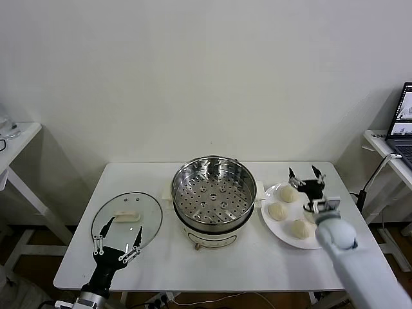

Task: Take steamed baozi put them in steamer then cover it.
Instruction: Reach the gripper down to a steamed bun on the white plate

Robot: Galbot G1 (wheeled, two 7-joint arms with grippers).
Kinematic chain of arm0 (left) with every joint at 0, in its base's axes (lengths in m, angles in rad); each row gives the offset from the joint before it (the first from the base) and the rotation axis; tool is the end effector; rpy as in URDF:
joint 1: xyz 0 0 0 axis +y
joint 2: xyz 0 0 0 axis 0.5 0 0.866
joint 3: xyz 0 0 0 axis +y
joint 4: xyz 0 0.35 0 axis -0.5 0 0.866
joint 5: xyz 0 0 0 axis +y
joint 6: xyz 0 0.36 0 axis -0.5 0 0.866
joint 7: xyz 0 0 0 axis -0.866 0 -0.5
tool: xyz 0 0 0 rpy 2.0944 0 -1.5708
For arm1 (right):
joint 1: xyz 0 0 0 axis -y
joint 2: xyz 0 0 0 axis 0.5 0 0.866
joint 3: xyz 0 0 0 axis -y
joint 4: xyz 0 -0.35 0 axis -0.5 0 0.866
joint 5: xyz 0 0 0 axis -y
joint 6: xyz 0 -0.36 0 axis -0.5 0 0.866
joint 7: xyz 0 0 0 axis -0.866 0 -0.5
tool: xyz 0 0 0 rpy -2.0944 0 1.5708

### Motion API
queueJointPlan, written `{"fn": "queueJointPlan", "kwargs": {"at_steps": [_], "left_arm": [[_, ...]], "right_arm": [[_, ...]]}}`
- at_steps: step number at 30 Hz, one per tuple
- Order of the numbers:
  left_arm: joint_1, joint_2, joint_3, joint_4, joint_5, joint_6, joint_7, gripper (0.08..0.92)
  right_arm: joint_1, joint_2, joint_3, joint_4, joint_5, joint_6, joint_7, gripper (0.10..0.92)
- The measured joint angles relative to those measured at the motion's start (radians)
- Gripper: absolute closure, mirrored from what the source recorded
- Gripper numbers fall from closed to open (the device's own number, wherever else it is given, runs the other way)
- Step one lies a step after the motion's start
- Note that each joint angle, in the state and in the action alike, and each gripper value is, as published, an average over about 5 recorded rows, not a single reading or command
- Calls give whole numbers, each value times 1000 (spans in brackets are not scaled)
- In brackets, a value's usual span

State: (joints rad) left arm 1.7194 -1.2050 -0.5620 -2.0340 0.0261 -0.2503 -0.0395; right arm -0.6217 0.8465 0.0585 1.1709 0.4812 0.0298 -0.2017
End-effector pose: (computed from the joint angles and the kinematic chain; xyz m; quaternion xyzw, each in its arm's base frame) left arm 0.1446 0.0792 -0.3352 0.0851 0.9824 0.1640 0.0278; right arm 0.4622 -0.2134 -0.3018 0.1420 -0.9723 0.1653 0.0845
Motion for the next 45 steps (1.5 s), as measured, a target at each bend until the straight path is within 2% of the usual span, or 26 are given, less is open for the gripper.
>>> {"fn": "queueJointPlan", "kwargs": {"at_steps": [12,20,31,45], "left_arm": [[4,-7,-9,-3,5,-8,0,177],[5,-16,-14,-4,5,-11,0,177],[14,-27,-25,-5,18,-20,-5,177],[17,-39,-27,-4,29,-22,-7,177]], "right_arm": [[408,5,-286,-377,-338,98,-618,203],[559,65,-395,-531,-577,160,-849,203],[636,157,-432,-671,-801,206,-950,203],[653,238,-431,-773,-908,231,-914,203]]}}
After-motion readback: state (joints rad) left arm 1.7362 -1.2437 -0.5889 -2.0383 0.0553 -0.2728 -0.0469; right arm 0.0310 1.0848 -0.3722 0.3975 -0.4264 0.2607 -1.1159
